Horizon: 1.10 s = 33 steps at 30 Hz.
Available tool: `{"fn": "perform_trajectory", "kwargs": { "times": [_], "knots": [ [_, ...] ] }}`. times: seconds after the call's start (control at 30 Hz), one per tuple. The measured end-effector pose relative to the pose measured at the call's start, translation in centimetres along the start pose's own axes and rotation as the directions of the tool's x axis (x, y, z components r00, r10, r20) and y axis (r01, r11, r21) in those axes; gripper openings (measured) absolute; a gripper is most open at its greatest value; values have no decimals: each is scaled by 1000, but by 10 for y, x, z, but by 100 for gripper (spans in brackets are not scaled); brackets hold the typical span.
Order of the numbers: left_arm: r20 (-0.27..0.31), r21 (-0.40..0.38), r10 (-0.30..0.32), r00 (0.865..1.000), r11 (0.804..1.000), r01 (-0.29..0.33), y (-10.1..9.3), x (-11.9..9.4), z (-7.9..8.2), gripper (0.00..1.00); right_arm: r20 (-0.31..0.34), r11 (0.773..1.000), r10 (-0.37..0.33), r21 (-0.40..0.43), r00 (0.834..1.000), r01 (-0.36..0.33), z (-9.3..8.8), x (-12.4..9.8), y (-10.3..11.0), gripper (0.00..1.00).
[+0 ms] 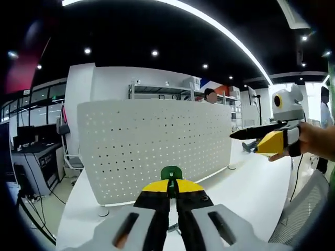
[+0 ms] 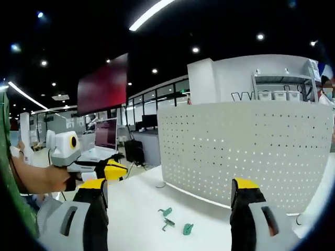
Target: Insert the hook assembly into the mounting plate slot until the hook locks in place.
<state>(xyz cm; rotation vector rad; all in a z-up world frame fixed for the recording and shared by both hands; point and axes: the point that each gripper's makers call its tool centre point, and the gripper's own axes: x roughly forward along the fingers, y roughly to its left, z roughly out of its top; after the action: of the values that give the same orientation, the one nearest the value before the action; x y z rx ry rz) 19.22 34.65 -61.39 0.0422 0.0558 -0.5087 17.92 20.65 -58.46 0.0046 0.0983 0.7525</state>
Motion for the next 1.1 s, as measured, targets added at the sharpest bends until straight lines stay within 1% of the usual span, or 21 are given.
{"fn": "perform_trajectory", "kwargs": {
  "times": [0.13, 0.17, 0.27, 0.37, 0.63, 0.93, 0.97, 1.1],
  "knots": [
    [5, 11, 4, 1000, 1000, -4, 13, 3, 11, 3, 0, 999, 34, -9, 999, -34, 8, -5, 1, 100],
    [9, 17, 8, 1000, 1000, -8, 16, 4, 14, 3, 3, 999, 53, -8, 999, -53, 10, -7, 2, 100],
    [24, 33, 24, 999, 999, -25, 32, 8, 26, 3, 1, 998, 60, -27, 998, -60, 13, -9, -2, 100],
    [41, 25, 47, 998, 999, -48, 49, 13, 38, 3, -4, 998, 62, -30, 998, -62, 16, -10, -6, 100],
    [77, 60, 92, 993, 993, -97, 88, 39, 72, 3, -6, 996, 83, -34, 997, -83, 24, -11, -9, 100],
    [98, 60, 142, 985, 987, -149, 123, 69, 97, 3, -3, 997, 74, -22, 997, -74, 27, -14, -18, 100],
    [97, 58, 157, 983, 985, -163, 129, 73, 99, 3, -1, 997, 71, -20, 997, -71, 28, -14, -20, 100],
    [110, 33, 203, 973, 978, -208, 140, 83, 106, 3, 7, 998, 66, -11, 998, -66, 30, -14, -24, 100]
  ]
}}
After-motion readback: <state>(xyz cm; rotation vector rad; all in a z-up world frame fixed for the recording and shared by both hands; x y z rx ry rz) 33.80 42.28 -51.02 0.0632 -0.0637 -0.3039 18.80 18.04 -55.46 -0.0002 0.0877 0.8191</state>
